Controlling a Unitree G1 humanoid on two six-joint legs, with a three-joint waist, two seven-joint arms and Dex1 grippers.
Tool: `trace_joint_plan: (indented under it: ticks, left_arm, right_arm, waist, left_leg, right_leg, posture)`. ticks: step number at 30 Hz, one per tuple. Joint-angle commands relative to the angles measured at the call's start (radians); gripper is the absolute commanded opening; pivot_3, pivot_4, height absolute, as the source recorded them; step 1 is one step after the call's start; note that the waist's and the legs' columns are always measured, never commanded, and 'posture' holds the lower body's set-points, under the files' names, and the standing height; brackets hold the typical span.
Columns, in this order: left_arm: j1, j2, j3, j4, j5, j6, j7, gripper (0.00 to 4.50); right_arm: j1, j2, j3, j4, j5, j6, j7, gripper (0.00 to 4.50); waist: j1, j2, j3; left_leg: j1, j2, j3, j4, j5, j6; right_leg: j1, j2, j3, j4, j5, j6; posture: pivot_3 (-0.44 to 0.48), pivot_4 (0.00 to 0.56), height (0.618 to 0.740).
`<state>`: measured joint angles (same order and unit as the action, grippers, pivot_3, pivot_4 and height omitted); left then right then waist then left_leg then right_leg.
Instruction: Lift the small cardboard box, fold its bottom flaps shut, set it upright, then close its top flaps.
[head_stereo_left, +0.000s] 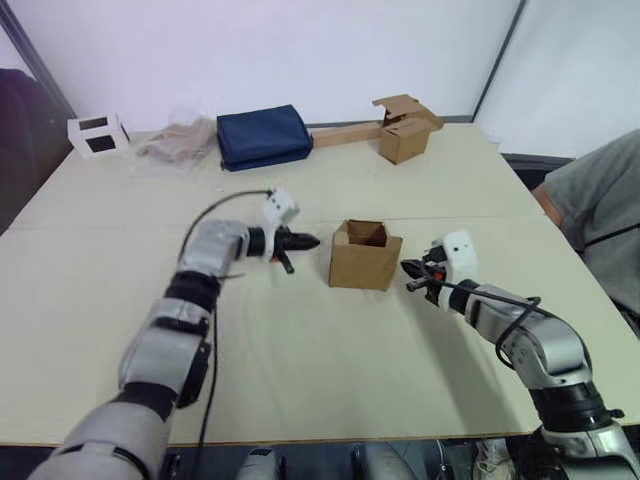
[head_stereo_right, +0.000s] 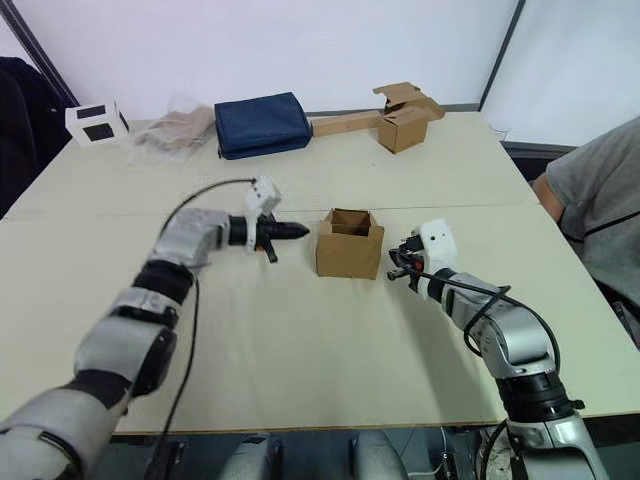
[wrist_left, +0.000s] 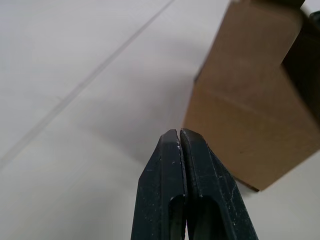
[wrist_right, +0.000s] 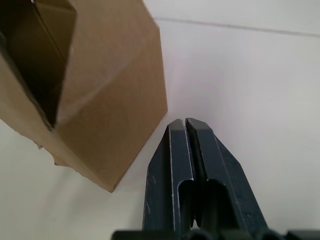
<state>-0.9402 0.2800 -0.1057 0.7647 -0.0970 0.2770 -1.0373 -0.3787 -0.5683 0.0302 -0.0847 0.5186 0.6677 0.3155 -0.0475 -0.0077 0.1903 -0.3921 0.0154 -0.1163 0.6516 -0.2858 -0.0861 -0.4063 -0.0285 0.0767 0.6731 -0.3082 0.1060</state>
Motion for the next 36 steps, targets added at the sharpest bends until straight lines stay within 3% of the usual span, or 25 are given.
trace_joint_plan:
  ticks: [1,9,25,36]
  left_arm:
    - [0.030,-0.005,0.008,-0.130,-0.009,0.035,0.055,0.05]
    - [0.121,0.005,-0.025,-0.284,-0.020,0.146,0.058,0.05]
    - [0.324,0.169,-0.012,-0.718,-0.141,0.487,0.043,0.05]
    - [0.357,0.221,-0.032,-0.739,-0.143,0.508,0.073,0.05]
  right_arm:
    - [-0.025,0.020,0.000,0.020,-0.040,-0.046,0.062,0.00]
    - [-0.046,0.065,0.008,-0.017,-0.016,0.048,0.151,0.00]
    - [0.038,0.112,0.013,-0.203,0.013,0.216,0.172,0.00]
    - [0.036,0.101,0.027,-0.173,-0.052,0.186,0.190,0.00]
  waist:
    - [0.000,0.000,0.000]
    - [0.001,0.001,0.000]
    - [0.002,0.001,-0.001]
    - [0.002,0.001,-0.001]
  left_leg:
    - [0.000,0.000,0.000,0.000,0.000,0.000]
    - [0.000,0.000,0.000,0.001,0.000,0.000]
    - [0.001,0.000,0.000,0.000,0.000,-0.001]
    - [0.001,0.000,0.000,0.000,0.001,-0.001]
  right_leg:
    - [0.000,0.000,0.000,0.000,0.000,0.000]
    - [0.000,0.000,0.000,0.001,0.000,0.000]
    - [0.000,0.000,0.000,0.002,0.000,0.000]
    - [0.001,0.000,0.000,0.002,0.000,0.000]
  posture:
    - [0.000,0.150,0.740]
    - [0.000,0.150,0.740]
    - [0.000,0.150,0.740]
    - [0.000,0.150,0.740]
